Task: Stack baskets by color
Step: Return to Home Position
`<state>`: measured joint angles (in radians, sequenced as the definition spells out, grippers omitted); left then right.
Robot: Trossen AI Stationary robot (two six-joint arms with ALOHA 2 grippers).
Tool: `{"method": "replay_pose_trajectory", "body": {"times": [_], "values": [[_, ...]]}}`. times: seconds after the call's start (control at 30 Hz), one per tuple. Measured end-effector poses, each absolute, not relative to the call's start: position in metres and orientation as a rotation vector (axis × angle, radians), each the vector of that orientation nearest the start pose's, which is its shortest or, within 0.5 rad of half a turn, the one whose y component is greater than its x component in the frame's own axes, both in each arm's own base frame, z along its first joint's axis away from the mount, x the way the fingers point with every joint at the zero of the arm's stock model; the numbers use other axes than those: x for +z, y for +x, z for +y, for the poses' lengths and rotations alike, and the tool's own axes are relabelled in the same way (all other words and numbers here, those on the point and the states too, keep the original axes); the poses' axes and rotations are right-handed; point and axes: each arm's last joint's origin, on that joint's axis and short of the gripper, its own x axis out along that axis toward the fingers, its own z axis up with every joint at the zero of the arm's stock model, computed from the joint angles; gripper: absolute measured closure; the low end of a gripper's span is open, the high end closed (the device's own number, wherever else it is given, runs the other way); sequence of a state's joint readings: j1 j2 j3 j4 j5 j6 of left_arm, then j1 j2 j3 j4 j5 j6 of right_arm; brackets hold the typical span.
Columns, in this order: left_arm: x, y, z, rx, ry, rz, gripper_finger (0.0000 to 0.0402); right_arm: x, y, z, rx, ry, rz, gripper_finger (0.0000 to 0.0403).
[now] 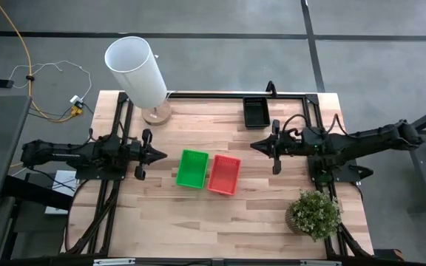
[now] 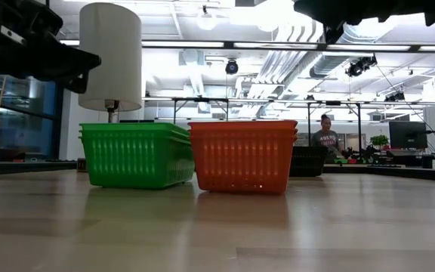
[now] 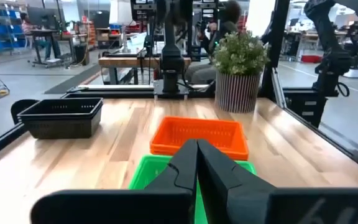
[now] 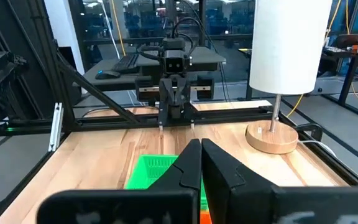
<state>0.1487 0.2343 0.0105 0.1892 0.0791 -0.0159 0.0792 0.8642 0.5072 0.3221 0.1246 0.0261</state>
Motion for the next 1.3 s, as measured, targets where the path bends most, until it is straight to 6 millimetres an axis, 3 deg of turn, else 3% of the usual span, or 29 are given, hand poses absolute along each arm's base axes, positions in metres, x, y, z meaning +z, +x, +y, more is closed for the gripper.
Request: {"method": "replay_pose_trajectory", "body": {"times": [0.23,0.6,1.03,1.3], "values": [[0.168,0.108,0.014,0.06,-0.004,0.012,0.0401,0.279,0.172,0.009,-0.086,0.046,0.045,0.0403],[0.167,0.107,0.016,0.139,0.053,0.027,0.0401,0.275,0.122,0.005,-0.106,0.134,0.107,0.0403],[0.167,0.107,0.016,0.136,0.054,0.027,0.0401,0.214,0.091,0.002,-0.095,0.153,-0.116,0.0403],[0.167,0.107,0.016,0.136,0.054,0.027,0.0401,0.182,0.096,0.004,-0.048,0.227,-0.138,0.0403]]}}
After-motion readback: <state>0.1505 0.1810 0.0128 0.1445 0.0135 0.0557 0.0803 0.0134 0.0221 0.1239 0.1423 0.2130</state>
